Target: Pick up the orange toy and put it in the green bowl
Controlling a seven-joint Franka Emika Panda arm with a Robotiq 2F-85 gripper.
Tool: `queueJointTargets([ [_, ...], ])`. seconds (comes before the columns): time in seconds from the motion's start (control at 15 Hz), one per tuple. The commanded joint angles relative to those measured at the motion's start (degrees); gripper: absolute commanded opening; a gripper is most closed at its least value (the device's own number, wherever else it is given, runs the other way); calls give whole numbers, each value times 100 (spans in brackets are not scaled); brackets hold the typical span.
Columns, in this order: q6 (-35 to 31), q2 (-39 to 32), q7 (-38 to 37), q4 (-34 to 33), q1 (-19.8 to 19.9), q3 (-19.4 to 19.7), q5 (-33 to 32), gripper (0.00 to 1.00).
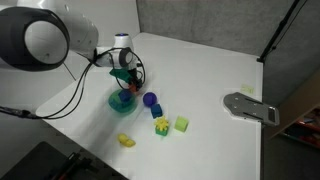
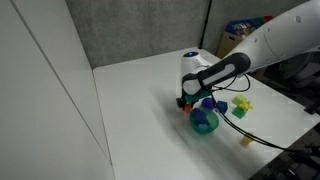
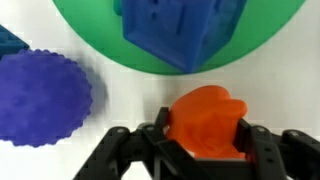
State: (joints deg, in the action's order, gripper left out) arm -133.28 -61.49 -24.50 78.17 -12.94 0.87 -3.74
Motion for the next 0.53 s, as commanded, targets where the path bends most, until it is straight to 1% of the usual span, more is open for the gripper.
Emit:
queueJointTargets([
  [0.0,123,494,25,58,-91,96,79,29],
  [0.07,123,666,7,118,-108,105,71,23],
  [0.13,121,836,-6,181,-128,119,54,23],
  [0.27,143,1192,-30,338,-171,152,11,17],
  [0.47,264,1830,-73,825,-248,218,-72,17],
])
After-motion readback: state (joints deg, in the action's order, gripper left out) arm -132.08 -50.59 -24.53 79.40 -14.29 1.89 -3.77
